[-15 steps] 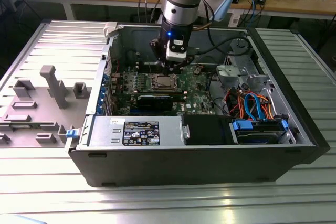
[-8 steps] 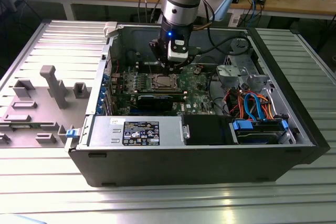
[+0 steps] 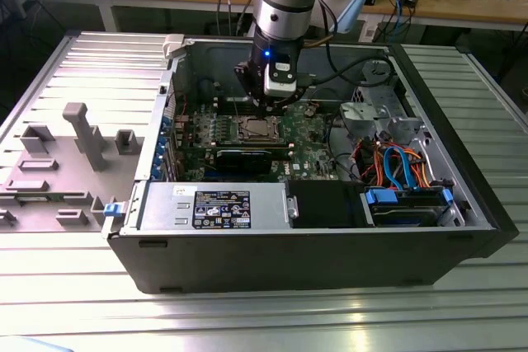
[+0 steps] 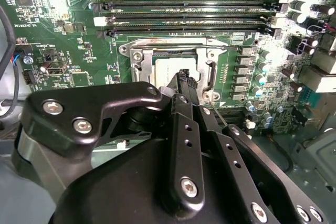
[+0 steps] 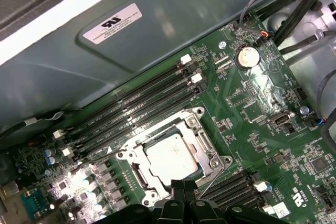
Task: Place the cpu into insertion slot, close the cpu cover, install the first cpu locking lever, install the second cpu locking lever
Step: 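Install the first cpu locking lever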
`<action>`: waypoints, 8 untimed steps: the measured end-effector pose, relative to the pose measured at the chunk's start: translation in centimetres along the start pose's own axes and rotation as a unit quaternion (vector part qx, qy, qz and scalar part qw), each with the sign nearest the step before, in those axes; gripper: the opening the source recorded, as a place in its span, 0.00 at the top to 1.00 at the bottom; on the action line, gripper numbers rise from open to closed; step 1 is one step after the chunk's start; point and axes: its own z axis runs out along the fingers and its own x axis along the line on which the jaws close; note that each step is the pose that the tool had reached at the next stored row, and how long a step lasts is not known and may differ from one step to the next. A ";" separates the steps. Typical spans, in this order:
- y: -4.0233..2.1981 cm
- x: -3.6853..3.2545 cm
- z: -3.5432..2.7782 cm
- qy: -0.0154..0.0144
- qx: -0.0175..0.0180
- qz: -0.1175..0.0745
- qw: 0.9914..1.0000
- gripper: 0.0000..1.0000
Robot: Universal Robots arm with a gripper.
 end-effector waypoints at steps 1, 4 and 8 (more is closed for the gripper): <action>0.00 0.00 0.00 0.000 0.000 -0.002 1.000 0.89; 0.00 0.00 0.00 0.000 0.000 -0.006 1.000 0.89; 0.00 0.00 0.00 0.000 0.001 -0.010 1.000 0.89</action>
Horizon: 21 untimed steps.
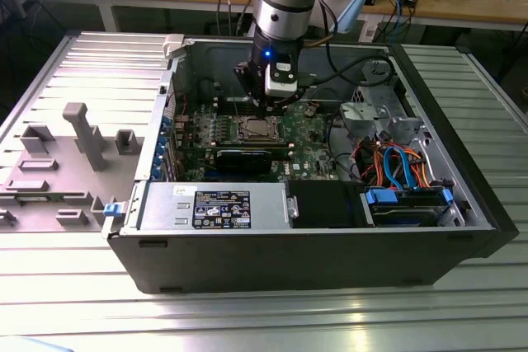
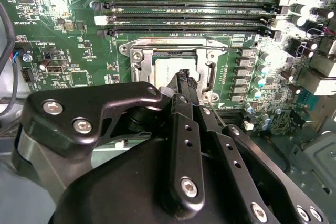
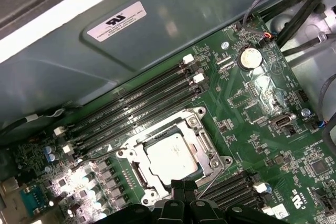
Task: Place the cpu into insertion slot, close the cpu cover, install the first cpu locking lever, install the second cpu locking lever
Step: 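Install the first cpu locking lever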
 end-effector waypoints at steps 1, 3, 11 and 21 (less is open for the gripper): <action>0.00 0.00 0.00 0.000 0.000 -0.001 1.000 0.89; 0.00 0.00 0.00 0.000 0.001 -0.006 1.000 0.89; 0.00 0.01 0.00 0.000 0.001 -0.024 1.000 0.89; 0.00 0.00 0.00 0.000 0.003 -0.048 0.999 0.89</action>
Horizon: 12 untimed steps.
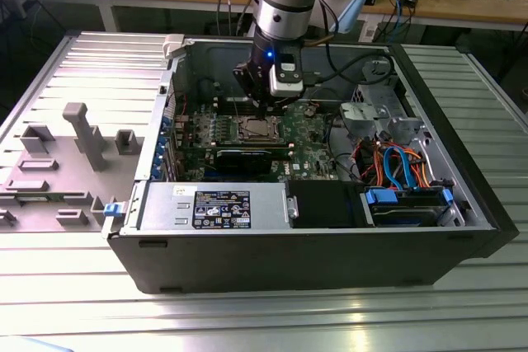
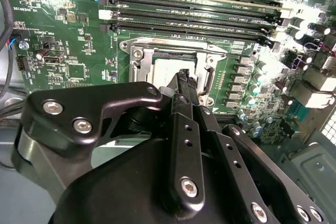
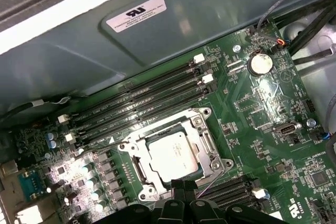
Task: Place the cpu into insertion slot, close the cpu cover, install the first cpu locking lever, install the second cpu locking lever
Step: 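Install the first cpu locking lever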
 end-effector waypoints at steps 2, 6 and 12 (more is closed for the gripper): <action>0.00 0.00 0.00 0.000 0.000 -0.004 1.000 0.89; 0.00 0.00 0.00 0.000 0.001 -0.014 1.000 0.89; 0.00 0.00 0.00 -0.001 0.003 -0.030 1.000 0.89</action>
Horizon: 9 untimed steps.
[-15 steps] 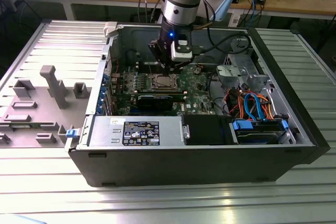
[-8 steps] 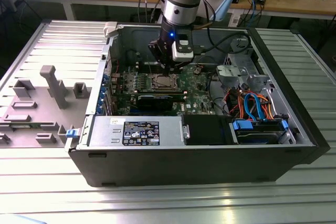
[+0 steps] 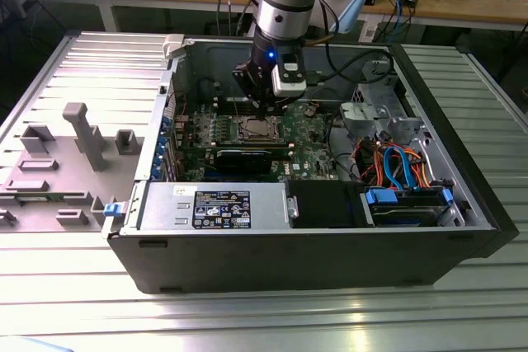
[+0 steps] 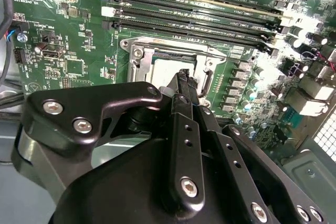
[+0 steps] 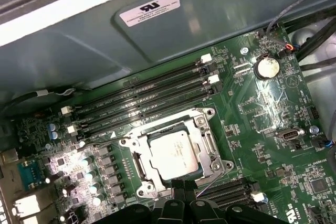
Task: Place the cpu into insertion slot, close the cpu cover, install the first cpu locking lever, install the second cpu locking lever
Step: 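Install the first cpu locking lever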
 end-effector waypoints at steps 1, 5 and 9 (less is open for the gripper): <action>0.00 0.00 0.00 0.000 0.000 -0.002 1.000 0.89; 0.00 0.00 0.00 0.000 0.001 -0.013 1.000 0.89; 0.00 0.00 0.00 0.000 0.002 -0.026 1.000 0.89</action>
